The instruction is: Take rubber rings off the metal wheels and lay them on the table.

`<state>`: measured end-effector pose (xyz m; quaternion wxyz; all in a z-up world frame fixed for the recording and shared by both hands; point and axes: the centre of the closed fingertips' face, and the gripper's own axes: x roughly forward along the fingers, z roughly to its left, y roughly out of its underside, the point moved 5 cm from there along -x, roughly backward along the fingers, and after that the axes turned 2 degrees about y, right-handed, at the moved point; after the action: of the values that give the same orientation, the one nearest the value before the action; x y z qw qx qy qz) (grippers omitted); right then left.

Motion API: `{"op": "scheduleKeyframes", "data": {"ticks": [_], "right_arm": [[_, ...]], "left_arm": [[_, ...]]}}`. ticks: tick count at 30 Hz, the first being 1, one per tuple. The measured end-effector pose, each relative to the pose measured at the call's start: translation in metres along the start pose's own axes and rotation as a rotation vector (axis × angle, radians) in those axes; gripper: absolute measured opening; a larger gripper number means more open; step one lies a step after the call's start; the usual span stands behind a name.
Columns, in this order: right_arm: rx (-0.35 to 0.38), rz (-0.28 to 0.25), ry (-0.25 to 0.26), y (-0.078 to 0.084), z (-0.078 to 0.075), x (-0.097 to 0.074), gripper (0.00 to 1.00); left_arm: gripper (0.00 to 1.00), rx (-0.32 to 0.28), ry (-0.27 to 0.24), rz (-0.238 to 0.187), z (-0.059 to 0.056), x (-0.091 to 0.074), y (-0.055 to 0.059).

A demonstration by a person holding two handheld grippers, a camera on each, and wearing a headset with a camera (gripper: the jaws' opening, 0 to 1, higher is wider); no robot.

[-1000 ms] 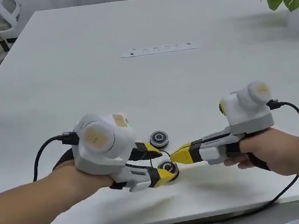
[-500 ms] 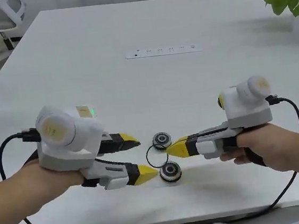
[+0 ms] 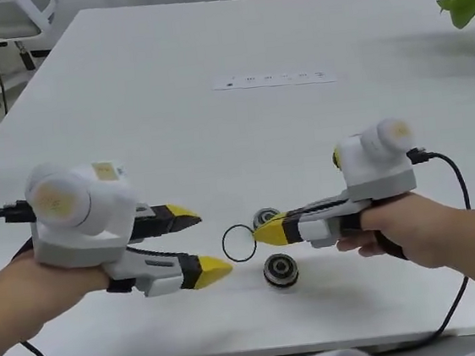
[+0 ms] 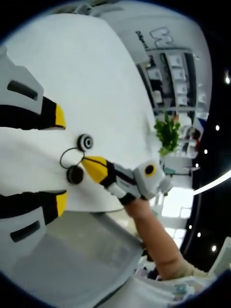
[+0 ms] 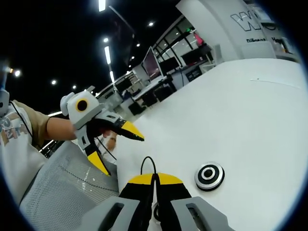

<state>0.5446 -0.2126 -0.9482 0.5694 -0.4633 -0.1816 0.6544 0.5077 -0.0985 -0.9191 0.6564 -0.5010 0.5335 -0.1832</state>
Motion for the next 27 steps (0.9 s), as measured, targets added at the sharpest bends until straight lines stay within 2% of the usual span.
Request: {"op": "scheduleKeyframes", "data": {"ticks": [5,10,27], "right_arm": [[-0.004,0.015,0.007,0.000,-0.007,0.006,0.00],[-0.011,0.039,0.014,0.004,-0.007,0.010,0.00],[-0.049,0.128,0.082,0.019,-0.020,0.018,0.00]], "left_arm": [[0.54,-0.004,0.001,-0.001,0.000,-0.002,0.004],[0.54,-0.007,-0.003,0.000,0.002,-0.003,0.006],[0.51,-0.027,-0.002,0.011,0.004,-0.003,0.012]]}}
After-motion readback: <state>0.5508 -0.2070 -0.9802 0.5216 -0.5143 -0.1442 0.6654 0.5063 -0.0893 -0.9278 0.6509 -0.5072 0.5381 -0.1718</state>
